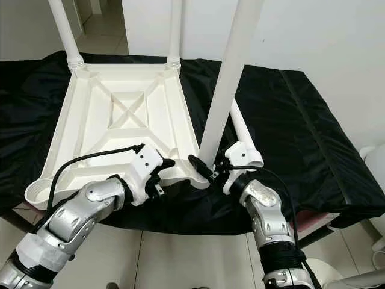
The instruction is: Building children table
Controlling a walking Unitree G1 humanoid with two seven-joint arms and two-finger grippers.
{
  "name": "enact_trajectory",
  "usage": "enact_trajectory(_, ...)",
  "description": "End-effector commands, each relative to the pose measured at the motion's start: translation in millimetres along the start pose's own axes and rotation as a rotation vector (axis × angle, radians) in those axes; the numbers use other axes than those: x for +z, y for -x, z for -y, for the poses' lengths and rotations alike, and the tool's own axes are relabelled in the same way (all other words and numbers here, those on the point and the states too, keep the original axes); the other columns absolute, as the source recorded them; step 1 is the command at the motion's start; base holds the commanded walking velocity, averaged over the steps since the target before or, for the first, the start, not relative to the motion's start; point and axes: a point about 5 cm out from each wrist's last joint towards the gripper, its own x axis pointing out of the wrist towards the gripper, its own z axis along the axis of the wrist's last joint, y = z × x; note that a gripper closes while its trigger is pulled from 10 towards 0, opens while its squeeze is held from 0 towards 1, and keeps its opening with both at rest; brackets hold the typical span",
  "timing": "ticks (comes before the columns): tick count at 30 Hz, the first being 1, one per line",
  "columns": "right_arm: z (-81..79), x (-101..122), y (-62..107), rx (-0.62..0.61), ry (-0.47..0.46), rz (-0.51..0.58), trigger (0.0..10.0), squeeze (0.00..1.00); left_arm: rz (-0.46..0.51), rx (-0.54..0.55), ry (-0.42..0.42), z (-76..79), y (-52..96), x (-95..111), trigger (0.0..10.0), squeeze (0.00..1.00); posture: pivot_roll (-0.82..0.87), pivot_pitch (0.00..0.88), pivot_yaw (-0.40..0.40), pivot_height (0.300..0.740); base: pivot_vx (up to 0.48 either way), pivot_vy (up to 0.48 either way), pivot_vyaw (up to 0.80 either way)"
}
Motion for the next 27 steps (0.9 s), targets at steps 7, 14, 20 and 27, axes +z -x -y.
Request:
enact_trajectory(7,2.5,-8,3.5,-0.044,-0.049,-0.054,10.0,0.00,0.007,-0.047,-0.016,5.8,0.2,-1,10.0,0.00,0.03,0.035,-0.057,0.740,0.000,0.000,0.00)
enact_trajectory(14,0.6,-7,0.0,-0.176,-0.063,-0.041,10.0,0.00,0.012,-0.036,-0.021,4.3,-0.1,-1,10.0,0.00,0.03,0.035,-0.059,0.740,0.000,0.000,0.00)
enact_trajectory(20,-13.4,-14,-11.1,-0.439,-0.020,-0.074,10.0,0.00,0.022,-0.012,-0.024,0.2,-1.4,1,10.0,0.00,0.03,0.040,-0.060,0.740,0.000,0.000,0.00)
enact_trajectory(27,-34.1,-20,-21.0,-0.693,-0.135,-0.068,10.0,0.00,0.028,-0.021,-0.033,1.2,-4.2,2,10.0,0.00,0.03,0.056,-0.051,0.740,0.000,0.000,0.00)
